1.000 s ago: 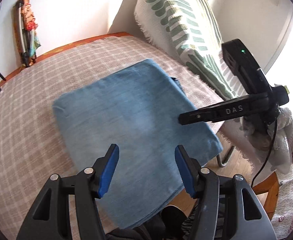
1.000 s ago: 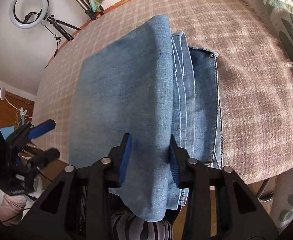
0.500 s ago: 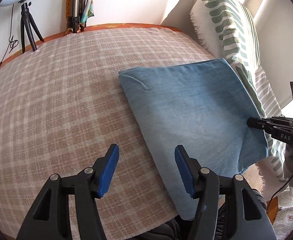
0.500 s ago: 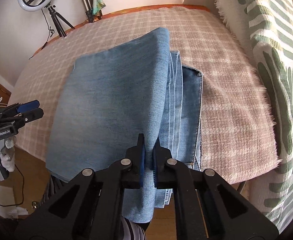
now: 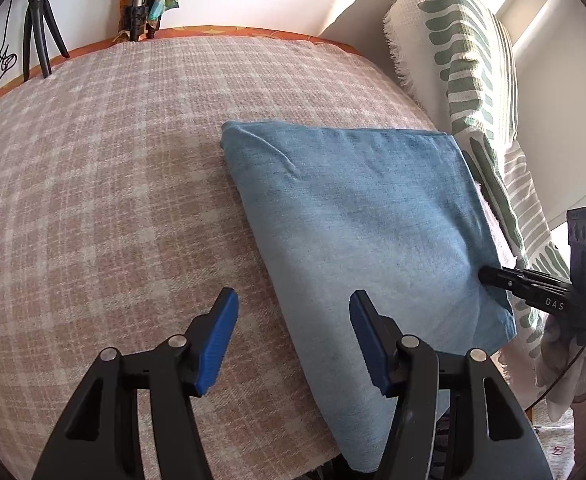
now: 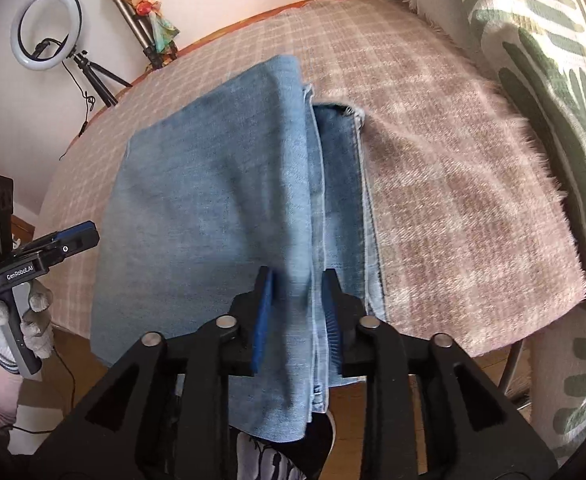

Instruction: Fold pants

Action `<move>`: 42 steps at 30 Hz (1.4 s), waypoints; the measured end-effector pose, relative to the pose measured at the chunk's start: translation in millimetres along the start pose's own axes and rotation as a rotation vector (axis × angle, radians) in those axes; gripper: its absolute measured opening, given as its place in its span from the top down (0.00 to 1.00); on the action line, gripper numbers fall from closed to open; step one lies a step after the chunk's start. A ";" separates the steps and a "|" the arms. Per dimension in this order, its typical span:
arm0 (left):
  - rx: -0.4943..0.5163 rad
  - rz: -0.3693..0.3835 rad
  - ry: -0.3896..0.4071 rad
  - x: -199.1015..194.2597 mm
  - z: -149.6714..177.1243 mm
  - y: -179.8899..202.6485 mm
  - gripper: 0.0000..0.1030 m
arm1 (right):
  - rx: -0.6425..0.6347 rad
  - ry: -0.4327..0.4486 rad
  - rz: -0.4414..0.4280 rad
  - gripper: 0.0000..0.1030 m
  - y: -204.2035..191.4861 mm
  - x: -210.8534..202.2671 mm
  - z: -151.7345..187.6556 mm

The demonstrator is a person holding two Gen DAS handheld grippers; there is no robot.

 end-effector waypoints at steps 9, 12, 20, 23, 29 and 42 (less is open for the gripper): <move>-0.002 0.002 -0.008 15.0 -3.3 3.5 0.46 | -0.063 0.002 -0.037 0.28 17.9 12.0 -25.0; -0.009 0.004 -0.014 18.6 -5.3 3.4 0.46 | -0.085 0.006 -0.054 0.28 24.7 23.1 -34.0; -0.013 0.007 -0.028 27.1 -11.2 2.1 0.46 | -0.082 -0.005 -0.198 0.19 33.9 44.2 -50.8; -0.020 0.012 -0.039 31.8 -14.5 2.6 0.46 | -0.059 -0.017 -0.273 0.19 35.0 53.7 -52.1; -0.040 0.035 -0.046 39.3 -17.0 -1.3 0.46 | -0.070 -0.001 -0.339 0.11 31.4 57.8 -50.9; -0.003 0.058 -0.043 46.2 -21.6 7.9 0.46 | -0.128 0.023 -0.383 0.21 13.5 60.9 -46.0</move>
Point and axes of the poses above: each gripper's, at about its wrist camera, not at the fingertips, and x roughly the way its jaws point, y to its right, z to its underside, the point moved 3 cm from there along x, roughly the way its jaws point
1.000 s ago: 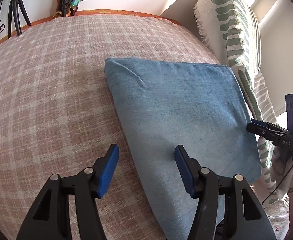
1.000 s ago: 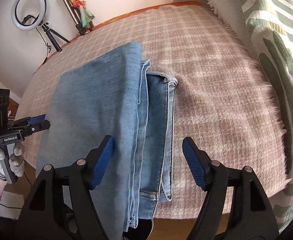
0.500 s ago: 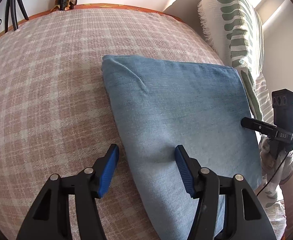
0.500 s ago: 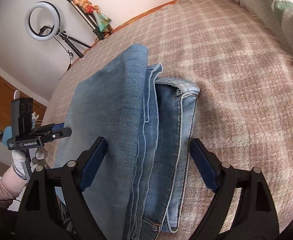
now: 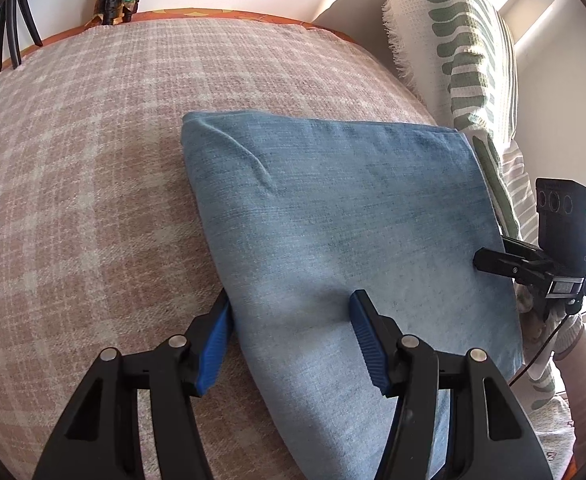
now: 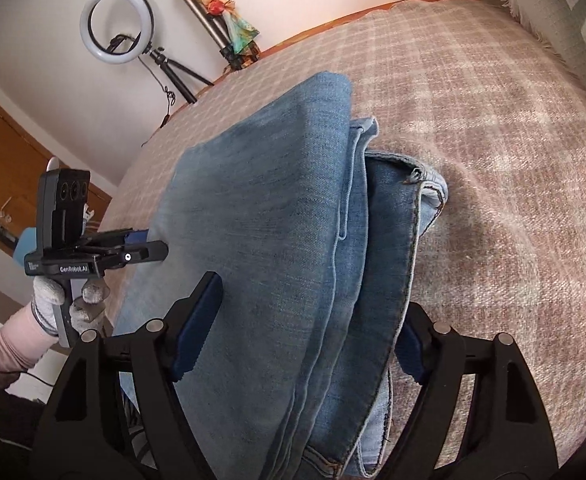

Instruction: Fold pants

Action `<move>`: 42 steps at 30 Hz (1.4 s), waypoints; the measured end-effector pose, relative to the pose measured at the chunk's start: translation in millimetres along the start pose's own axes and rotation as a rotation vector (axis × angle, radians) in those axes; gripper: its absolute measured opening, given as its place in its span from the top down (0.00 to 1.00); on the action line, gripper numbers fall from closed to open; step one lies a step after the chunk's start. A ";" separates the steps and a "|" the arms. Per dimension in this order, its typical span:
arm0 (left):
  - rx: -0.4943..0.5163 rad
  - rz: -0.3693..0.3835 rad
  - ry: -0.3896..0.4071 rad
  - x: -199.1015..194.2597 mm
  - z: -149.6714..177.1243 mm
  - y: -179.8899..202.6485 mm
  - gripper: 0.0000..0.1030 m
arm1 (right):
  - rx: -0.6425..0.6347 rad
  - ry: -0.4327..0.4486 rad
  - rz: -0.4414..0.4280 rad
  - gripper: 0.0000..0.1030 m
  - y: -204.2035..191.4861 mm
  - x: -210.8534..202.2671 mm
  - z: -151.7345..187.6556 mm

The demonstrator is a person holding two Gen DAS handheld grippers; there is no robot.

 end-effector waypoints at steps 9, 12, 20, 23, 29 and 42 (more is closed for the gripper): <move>0.003 -0.016 0.036 -2.6 -0.8 3.7 0.67 | -0.041 -0.014 0.059 0.47 -9.1 -2.3 -2.8; 0.014 -0.009 0.040 -4.1 -0.1 2.2 0.68 | -0.020 -0.028 0.041 0.41 -3.1 -0.4 -3.1; -0.020 0.016 0.065 -5.3 2.2 -5.7 0.76 | -0.028 0.001 0.101 0.59 -12.8 0.3 -4.0; -0.011 -0.001 0.093 -12.6 2.8 -0.6 0.86 | -0.056 0.034 0.161 0.75 -29.7 -11.7 -8.7; 0.033 -0.009 0.146 -33.5 0.8 11.1 0.92 | -0.137 0.061 0.245 0.78 -64.1 -26.2 -17.0; 0.112 -0.023 0.249 -69.2 -27.0 28.0 0.92 | -0.196 0.141 0.265 0.79 -108.1 -47.8 -62.7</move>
Point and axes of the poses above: each gripper's, at about its wrist camera, not at the fingertips, and x roughly the way its jaws point, y to its right, z to its underside, the point moved 3 cm from there along x, roughly the way its jaws point
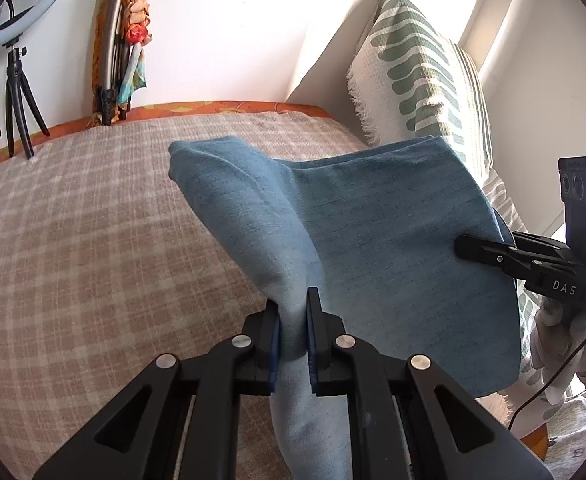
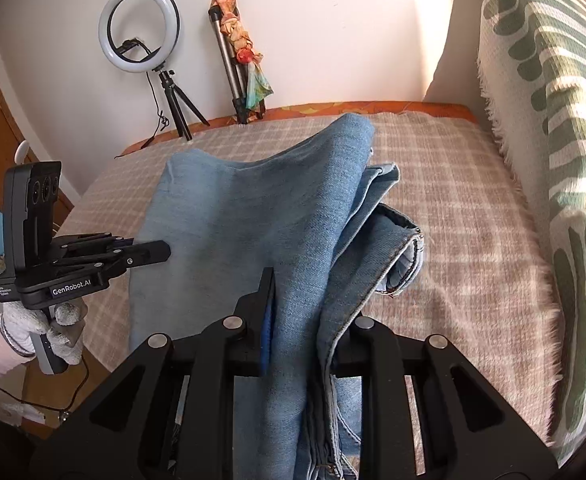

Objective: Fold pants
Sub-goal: 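Lift the jeans edge with both grippers and fold it over the stack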

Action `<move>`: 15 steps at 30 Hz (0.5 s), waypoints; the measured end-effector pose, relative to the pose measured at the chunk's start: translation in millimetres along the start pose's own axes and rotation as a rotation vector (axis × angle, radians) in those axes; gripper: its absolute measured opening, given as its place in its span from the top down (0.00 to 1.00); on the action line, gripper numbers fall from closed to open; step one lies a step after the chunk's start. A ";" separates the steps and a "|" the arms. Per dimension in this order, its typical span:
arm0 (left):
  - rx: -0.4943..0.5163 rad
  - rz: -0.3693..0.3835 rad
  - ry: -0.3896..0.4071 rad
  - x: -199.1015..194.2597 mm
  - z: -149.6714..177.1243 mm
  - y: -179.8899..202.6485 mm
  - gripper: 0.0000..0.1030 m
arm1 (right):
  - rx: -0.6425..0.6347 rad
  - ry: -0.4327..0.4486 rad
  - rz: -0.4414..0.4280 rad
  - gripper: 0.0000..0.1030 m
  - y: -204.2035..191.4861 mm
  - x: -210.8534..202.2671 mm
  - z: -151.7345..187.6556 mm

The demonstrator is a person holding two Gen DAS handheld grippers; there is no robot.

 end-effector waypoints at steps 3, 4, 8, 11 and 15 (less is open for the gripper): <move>0.000 0.004 0.022 -1.6 -16.7 -4.1 0.92 | -0.019 0.022 0.017 0.79 -1.9 3.5 -22.3; 0.000 0.004 0.034 -2.1 -24.1 -6.7 0.92 | -0.023 0.027 0.018 0.79 -2.6 6.0 -30.0; 0.018 -0.016 0.069 -4.6 -56.5 -18.0 0.93 | -0.039 0.052 0.011 0.79 -1.7 20.5 -64.9; 0.023 -0.032 0.089 -4.3 -81.4 -32.4 0.93 | -0.031 0.071 -0.007 0.79 1.8 36.0 -91.9; 0.019 -0.054 0.101 2.8 -116.2 -49.9 0.93 | -0.036 0.085 -0.003 0.79 6.9 61.6 -124.7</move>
Point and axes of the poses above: each gripper's, at about its wrist camera, not at the fingertips, and x roughly the way its jaws point, y to its right, z to its underside, the point moved 3 cm from there along x, roughly the way its jaws point
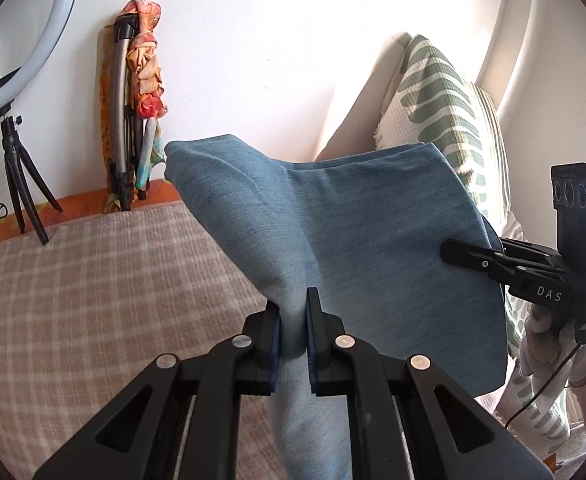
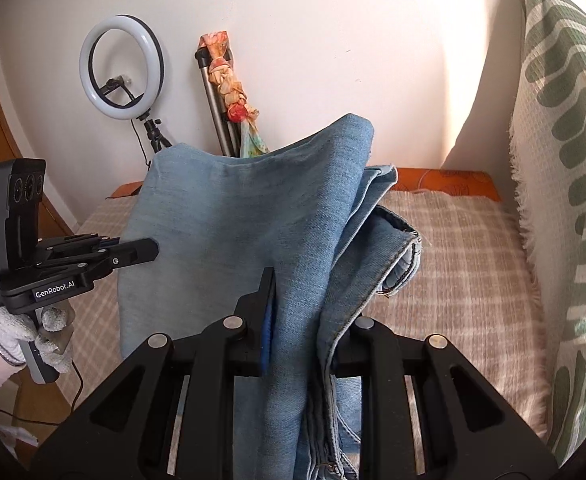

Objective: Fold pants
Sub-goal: 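Lift the jeans edge with both grippers and fold it over the stack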

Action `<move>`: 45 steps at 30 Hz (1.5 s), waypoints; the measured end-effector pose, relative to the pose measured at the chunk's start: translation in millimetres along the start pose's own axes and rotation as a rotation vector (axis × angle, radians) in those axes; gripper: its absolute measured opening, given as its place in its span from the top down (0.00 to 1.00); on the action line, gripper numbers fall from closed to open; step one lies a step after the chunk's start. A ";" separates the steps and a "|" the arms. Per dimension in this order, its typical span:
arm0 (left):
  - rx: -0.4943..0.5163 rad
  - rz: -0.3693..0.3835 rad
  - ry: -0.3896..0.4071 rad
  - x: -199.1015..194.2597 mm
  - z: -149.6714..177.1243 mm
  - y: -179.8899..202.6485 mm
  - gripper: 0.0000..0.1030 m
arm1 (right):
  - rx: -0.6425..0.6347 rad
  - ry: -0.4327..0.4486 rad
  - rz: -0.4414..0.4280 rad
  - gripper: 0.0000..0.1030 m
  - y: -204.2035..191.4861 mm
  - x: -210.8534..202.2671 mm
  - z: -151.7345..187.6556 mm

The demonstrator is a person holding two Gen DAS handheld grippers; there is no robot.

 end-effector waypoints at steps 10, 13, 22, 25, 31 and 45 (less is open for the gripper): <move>0.013 -0.019 0.005 71.4 -62.6 -39.4 0.93 | 0.016 -0.015 0.049 0.79 46.8 86.0 -58.1; -0.005 -0.025 -0.006 95.5 -71.2 -52.3 0.93 | -0.002 -0.033 0.066 0.79 55.5 116.5 -69.8; -0.060 -0.048 -0.054 153.5 -79.2 -87.7 0.93 | 0.001 -0.088 0.081 0.79 82.3 182.0 -77.8; -0.056 -0.060 -0.067 165.1 -79.0 -90.3 0.93 | 0.000 -0.100 0.083 0.79 89.4 194.2 -77.4; -0.074 -0.063 -0.092 184.4 -79.2 -95.4 0.93 | 0.010 -0.134 0.091 0.79 104.9 210.3 -72.2; -0.103 -0.087 -0.153 199.2 -80.1 -100.7 0.87 | 0.020 -0.170 0.212 0.47 105.3 231.0 -63.3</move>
Point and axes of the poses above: each gripper's, at about its wrist camera, not at the fingertips, and x roughly the way its jaws point, y to its right, z to its underside, the point moved 3 cm from there along x, roughly the way its jaws point
